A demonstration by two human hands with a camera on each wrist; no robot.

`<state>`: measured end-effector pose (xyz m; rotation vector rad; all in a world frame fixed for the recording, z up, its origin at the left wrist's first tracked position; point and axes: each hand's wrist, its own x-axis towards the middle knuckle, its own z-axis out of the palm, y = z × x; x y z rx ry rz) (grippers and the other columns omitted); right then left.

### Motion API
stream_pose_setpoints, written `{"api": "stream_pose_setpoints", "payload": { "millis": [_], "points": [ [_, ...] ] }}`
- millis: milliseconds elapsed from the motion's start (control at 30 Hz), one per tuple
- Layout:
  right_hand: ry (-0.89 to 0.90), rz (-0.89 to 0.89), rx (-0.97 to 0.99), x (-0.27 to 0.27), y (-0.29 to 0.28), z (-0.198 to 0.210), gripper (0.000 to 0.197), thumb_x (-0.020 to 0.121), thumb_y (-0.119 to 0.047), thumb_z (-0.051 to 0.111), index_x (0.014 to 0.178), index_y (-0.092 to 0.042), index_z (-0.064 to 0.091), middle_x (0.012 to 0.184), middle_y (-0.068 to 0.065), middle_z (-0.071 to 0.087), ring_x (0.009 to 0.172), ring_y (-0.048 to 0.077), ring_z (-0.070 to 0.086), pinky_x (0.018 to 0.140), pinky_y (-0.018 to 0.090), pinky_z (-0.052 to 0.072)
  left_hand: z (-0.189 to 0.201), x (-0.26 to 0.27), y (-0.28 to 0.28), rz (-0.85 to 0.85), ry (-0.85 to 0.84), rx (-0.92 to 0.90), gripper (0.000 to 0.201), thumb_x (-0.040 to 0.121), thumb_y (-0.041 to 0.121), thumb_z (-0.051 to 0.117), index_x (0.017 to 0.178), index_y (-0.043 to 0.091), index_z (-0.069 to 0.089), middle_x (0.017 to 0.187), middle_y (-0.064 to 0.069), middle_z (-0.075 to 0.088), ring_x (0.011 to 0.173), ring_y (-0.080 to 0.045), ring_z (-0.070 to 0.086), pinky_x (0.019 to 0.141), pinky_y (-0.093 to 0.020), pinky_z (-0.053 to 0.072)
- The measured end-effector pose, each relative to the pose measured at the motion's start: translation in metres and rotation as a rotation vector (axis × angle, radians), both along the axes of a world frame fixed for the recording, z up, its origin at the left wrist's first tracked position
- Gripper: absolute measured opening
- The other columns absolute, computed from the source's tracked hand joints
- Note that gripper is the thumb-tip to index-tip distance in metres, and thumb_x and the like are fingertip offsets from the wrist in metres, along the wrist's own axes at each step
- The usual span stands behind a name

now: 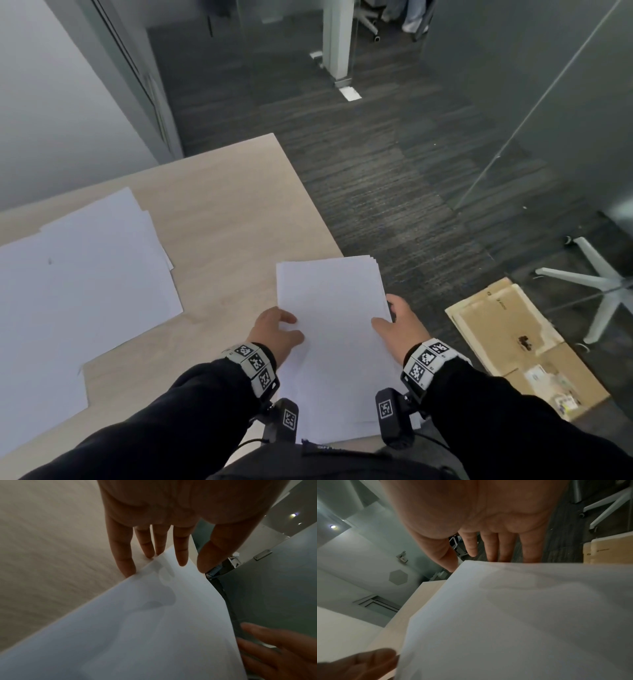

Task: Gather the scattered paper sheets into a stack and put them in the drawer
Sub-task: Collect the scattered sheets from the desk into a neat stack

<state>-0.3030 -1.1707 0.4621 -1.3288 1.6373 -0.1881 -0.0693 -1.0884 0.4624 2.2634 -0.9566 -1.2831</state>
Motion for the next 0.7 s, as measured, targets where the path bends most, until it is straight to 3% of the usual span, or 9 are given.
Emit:
{"api": "stream_pose_setpoints", "payload": {
  "millis": [100, 200, 300, 400, 533, 700],
  "points": [
    [0.038, 0.076, 0.002, 0.014, 0.007, 0.001, 0.07, 0.084, -0.031, 0.057, 0.148, -0.027, 0.03, 0.148, -0.001, 0.041, 0.131, 0.02, 0.046, 0.105, 0.036, 0.041, 0.001, -0.005, 0.003, -0.024, 0.074, 0.023, 0.022, 0.077, 0.017, 0.072, 0.09, 0.03, 0.059, 0.129, -0.001, 0.049, 0.119, -0.025, 0.051, 0.097, -0.046, 0.049],
    [0.096, 0.121, -0.008, 0.023, 0.01, 0.002, 0.072, 0.084, -0.032, 0.057, 0.149, -0.026, 0.027, 0.157, 0.003, 0.026, 0.138, 0.022, 0.036, 0.109, 0.036, 0.036, 0.001, 0.0, 0.007, -0.013, 0.142, 0.032, 0.022, 0.08, 0.019, 0.068, 0.096, 0.032, 0.061, 0.139, -0.003, 0.044, 0.123, -0.026, 0.05, 0.102, -0.046, 0.046],
    [0.235, 0.159, -0.063, 0.033, 0.009, 0.01, 0.07, 0.084, -0.036, 0.055, 0.148, -0.029, 0.029, 0.163, 0.003, 0.009, 0.146, 0.023, 0.02, 0.111, 0.039, 0.03, 0.002, 0.018, 0.016, 0.013, 0.14, -0.014, 0.019, 0.085, 0.022, 0.066, 0.102, 0.027, 0.062, 0.115, 0.0, 0.058, 0.089, -0.016, 0.055, 0.086, -0.034, 0.051],
    [0.317, 0.251, -0.169, 0.057, 0.01, 0.023, 0.06, 0.086, -0.04, 0.052, 0.143, -0.035, 0.035, 0.161, -0.008, 0.014, 0.146, 0.02, 0.019, 0.109, 0.043, 0.03, 0.005, 0.049, 0.036, 0.074, 0.075, -0.037, 0.011, 0.087, 0.028, 0.064, 0.097, 0.03, 0.065, 0.092, 0.005, 0.063, 0.068, -0.01, 0.054, 0.065, -0.024, 0.045],
    [0.316, 0.415, -0.254, 0.12, 0.018, 0.031, 0.047, 0.089, -0.039, 0.049, 0.136, -0.038, 0.044, 0.156, -0.014, 0.025, 0.141, 0.016, 0.026, 0.108, 0.045, 0.029, 0.013, 0.109, 0.08, 0.175, 0.006, -0.042, 0.009, 0.089, 0.027, 0.064, 0.096, 0.03, 0.067, 0.089, 0.01, 0.066, 0.074, -0.008, 0.058, 0.064, -0.022, 0.042],
    [0.29, 0.581, -0.231, 0.214, 0.046, 0.03, 0.041, 0.087, -0.04, 0.049, 0.128, -0.038, 0.052, 0.145, -0.015, 0.041, 0.132, 0.015, 0.04, 0.104, 0.042, 0.036, 0.021, 0.185, 0.145, 0.361, 0.02, -0.03, 0.008, 0.086, 0.024, 0.063, 0.088, 0.029, 0.068, 0.086, 0.005, 0.074, 0.083, -0.014, 0.07, 0.065, -0.024, 0.048]
  ]
}}
